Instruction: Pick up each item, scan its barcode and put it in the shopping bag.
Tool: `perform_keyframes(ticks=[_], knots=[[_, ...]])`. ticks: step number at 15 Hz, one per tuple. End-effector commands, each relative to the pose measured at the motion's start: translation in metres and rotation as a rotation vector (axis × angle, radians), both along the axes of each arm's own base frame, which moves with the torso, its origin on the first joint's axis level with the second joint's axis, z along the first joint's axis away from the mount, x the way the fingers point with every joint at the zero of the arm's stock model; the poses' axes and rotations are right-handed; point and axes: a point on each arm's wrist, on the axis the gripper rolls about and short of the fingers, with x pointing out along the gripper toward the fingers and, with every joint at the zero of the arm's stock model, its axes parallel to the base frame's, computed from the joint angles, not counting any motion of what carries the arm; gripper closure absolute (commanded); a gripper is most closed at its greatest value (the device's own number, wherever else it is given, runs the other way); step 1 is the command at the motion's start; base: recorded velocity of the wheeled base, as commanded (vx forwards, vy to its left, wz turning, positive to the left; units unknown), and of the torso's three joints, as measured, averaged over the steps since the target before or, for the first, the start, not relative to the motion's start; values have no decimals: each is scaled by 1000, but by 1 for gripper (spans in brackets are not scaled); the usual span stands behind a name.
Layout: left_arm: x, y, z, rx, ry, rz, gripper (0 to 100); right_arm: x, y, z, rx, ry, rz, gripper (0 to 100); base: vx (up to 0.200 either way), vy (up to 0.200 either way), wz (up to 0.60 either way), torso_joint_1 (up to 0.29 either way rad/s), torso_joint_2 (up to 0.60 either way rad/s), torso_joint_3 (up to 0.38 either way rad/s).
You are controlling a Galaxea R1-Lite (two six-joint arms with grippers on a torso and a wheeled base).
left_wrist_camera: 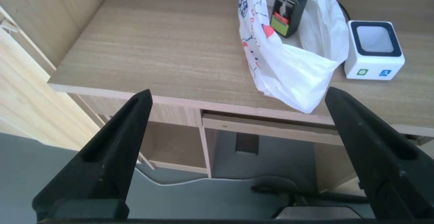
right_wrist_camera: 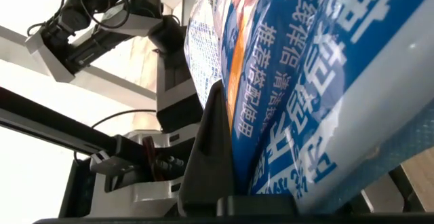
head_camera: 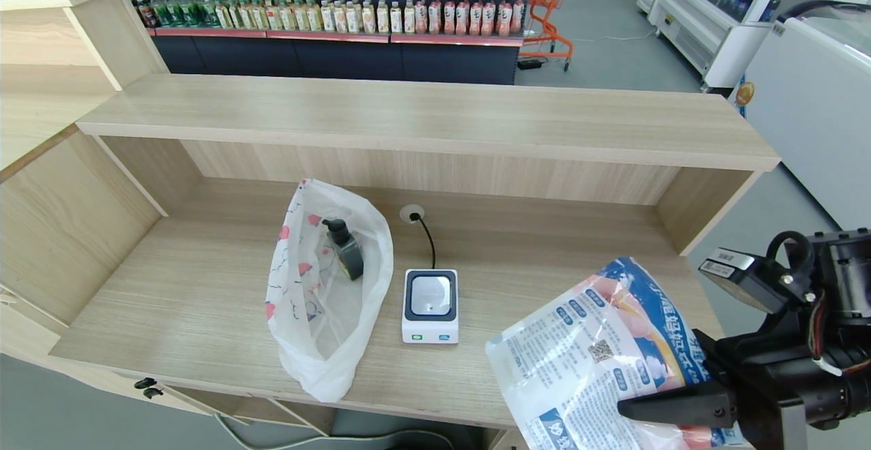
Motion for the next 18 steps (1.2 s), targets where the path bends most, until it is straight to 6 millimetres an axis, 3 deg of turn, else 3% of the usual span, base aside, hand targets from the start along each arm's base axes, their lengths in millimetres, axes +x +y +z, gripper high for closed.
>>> perform_keyframes(ticks=[1, 4, 6, 8, 10, 12, 18], knots=[[0, 0, 0, 0, 0, 1, 0, 0, 0, 0, 1, -1, -1, 100, 0, 0, 0, 0, 0, 0], [0, 0, 0, 0, 0, 1, 0, 3, 0, 6, 0, -84, -28, 100, 0, 0, 0, 0, 0, 0], [0, 0, 0, 0, 0, 1, 0, 16, 0, 20, -49, -444, -175, 100, 0, 0, 0, 0, 0, 0], [0, 0, 0, 0, 0, 1, 0, 22, -4, 23, -321, -882, -396, 100, 0, 0, 0, 0, 0, 0], [0, 0, 0, 0, 0, 1, 0, 17, -10, 16, -451, -1107, -364, 100, 0, 0, 0, 0, 0, 0], [0, 0, 0, 0, 0, 1, 0, 16, -10, 11, -479, -1208, -313, 100, 0, 0, 0, 0, 0, 0], [0, 0, 0, 0, 1, 1, 0, 9, -18, 16, -444, -1224, -381, 100, 0, 0, 0, 0, 0, 0]])
